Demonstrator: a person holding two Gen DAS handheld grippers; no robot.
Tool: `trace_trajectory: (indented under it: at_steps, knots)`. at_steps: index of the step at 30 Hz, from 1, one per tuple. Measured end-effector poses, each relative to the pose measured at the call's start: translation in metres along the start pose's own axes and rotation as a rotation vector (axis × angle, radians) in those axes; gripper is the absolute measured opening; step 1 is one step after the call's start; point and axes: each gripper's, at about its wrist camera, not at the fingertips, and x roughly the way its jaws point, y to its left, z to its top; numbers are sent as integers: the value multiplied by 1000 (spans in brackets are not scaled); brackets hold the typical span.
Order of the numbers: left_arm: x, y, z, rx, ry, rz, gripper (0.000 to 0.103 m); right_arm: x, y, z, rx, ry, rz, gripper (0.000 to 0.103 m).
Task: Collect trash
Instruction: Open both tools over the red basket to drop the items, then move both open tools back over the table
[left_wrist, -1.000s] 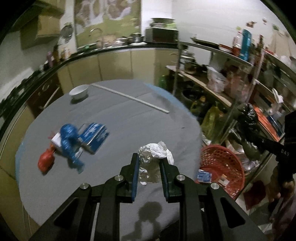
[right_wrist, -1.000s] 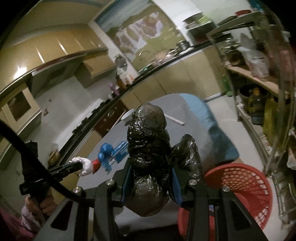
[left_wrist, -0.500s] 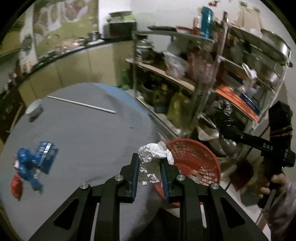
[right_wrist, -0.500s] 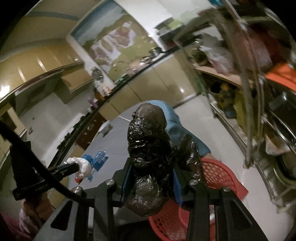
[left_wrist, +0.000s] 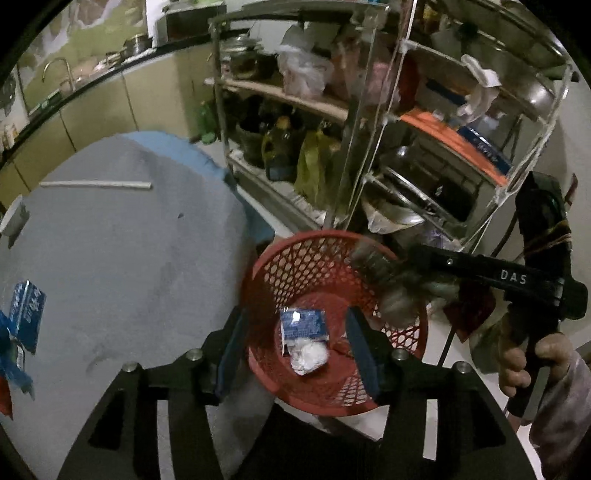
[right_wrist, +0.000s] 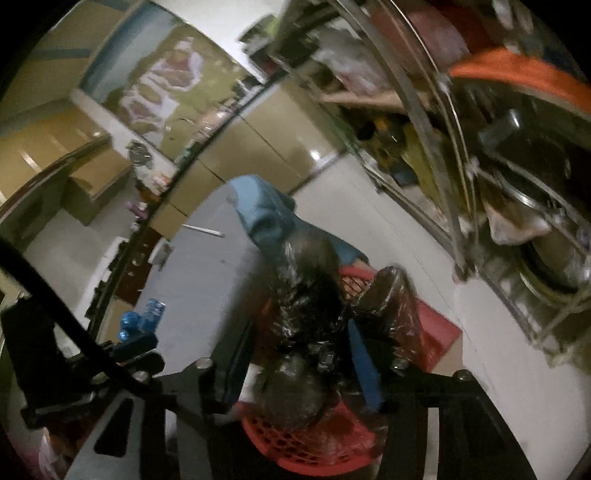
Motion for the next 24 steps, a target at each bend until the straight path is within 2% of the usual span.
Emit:
trace_trajectory:
  at_steps: [3, 10, 18, 24]
  knots:
    - [-6, 13, -5, -27, 3, 10, 56, 9, -3, -1, 13, 27, -13, 55]
    - [-41, 55, -33, -113, -36, 87, 57, -11, 14, 10, -4, -54, 44, 56]
    - [-96, 136, -100, -308, -90, 249, 59, 11, 67, 4, -95, 7, 99, 56]
    - [-152, 219, -158, -489, -141, 426, 61, 45, 140, -2, -210, 86, 178, 56]
